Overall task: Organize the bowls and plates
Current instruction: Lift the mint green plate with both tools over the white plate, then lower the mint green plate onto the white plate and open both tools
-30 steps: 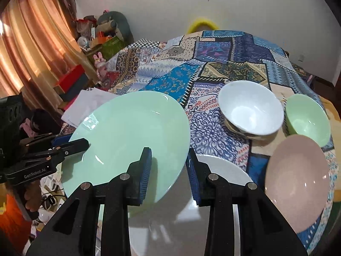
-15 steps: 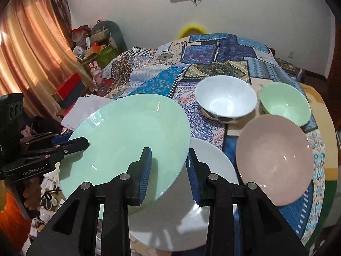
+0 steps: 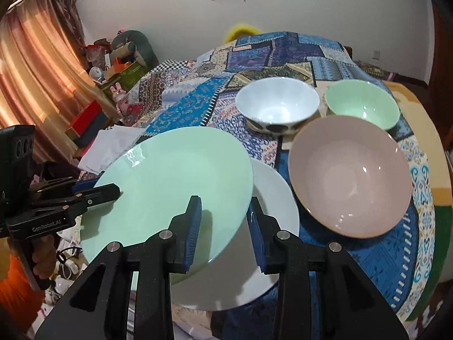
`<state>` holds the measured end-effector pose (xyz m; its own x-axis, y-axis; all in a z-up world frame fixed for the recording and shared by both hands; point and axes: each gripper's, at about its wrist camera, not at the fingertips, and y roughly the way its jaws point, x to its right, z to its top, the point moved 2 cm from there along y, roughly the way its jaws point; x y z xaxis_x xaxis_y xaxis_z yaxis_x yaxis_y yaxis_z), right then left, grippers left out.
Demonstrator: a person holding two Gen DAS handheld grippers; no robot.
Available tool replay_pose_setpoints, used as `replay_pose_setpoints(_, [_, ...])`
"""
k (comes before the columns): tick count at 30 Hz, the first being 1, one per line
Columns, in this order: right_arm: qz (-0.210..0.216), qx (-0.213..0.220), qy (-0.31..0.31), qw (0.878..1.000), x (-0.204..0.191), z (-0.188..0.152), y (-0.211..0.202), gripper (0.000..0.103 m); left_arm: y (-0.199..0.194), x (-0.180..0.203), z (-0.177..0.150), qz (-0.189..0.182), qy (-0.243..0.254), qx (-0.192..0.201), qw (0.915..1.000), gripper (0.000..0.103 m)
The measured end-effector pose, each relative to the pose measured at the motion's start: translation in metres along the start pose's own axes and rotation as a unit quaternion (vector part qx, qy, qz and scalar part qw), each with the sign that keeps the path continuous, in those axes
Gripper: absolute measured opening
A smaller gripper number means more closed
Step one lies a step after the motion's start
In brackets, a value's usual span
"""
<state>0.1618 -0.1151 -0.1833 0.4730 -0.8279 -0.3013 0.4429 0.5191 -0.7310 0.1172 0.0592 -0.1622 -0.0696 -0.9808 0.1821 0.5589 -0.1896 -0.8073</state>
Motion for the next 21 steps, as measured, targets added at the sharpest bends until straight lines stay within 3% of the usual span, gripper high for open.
replay_pose_setpoints(9, [-0.005,-0.014,0.027,1.000,0.017,-0.018,0.007,0.031,0.029,0.006,-0.009,-0.008,-0.004,-0.033,0.9994,0.031])
replay_pose_setpoints(21, [-0.001,-0.030,0.053,0.998,0.029,-0.032,0.013,0.031,0.053,0.011,-0.010,0.001,0.003,-0.048,0.9988,0.031])
